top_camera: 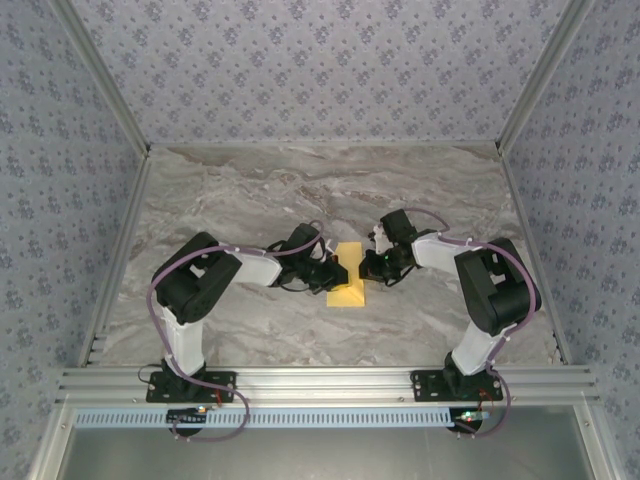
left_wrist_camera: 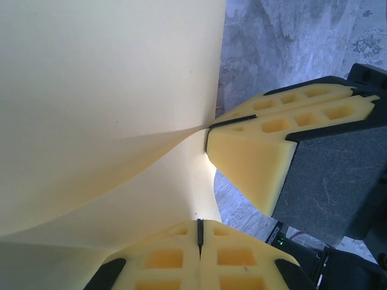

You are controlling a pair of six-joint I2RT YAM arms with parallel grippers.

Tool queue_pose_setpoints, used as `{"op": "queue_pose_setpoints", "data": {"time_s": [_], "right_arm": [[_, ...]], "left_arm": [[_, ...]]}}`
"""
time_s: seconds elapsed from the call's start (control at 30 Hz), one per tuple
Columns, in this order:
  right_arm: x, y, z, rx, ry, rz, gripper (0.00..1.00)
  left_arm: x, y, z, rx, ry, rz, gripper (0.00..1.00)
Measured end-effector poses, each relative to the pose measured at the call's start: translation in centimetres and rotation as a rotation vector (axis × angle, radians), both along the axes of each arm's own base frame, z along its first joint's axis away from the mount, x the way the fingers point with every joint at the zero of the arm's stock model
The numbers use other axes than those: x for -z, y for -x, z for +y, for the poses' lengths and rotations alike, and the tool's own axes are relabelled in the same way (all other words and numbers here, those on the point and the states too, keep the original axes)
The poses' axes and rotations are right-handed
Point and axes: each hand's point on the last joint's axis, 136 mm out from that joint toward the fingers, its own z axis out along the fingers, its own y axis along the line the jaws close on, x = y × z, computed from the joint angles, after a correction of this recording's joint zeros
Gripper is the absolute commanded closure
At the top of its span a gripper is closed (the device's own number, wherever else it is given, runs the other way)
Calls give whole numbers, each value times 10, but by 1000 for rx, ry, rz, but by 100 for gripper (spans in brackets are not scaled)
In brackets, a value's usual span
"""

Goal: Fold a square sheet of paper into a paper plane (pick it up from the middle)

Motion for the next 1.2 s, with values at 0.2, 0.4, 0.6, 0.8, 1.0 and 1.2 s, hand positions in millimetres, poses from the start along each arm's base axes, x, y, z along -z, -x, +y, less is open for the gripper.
{"op": "queue_pose_setpoints", "data": {"time_s": [0.2,0.4,0.6,0.8,1.0,1.2], "right_arm": [[0,0,0,0,0,0,93],[0,0,0,0,0,1,93],[0,0,0,0,0,1,93],[0,0,0,0,1,3,93],[0,-1,0,0,2,4,93],[-1,-1,1,-2,7,7,90]], "left_arm": [[4,0,3,-11,-23,7,99],[6,0,4,-14,-33,7,99],[8,0,6,-14,-44,9,99],[11,1,8,-19,-60,12,99],[14,1,10,-22,-75,17,99],[16,0,11,-30,-87,16,99]]}}
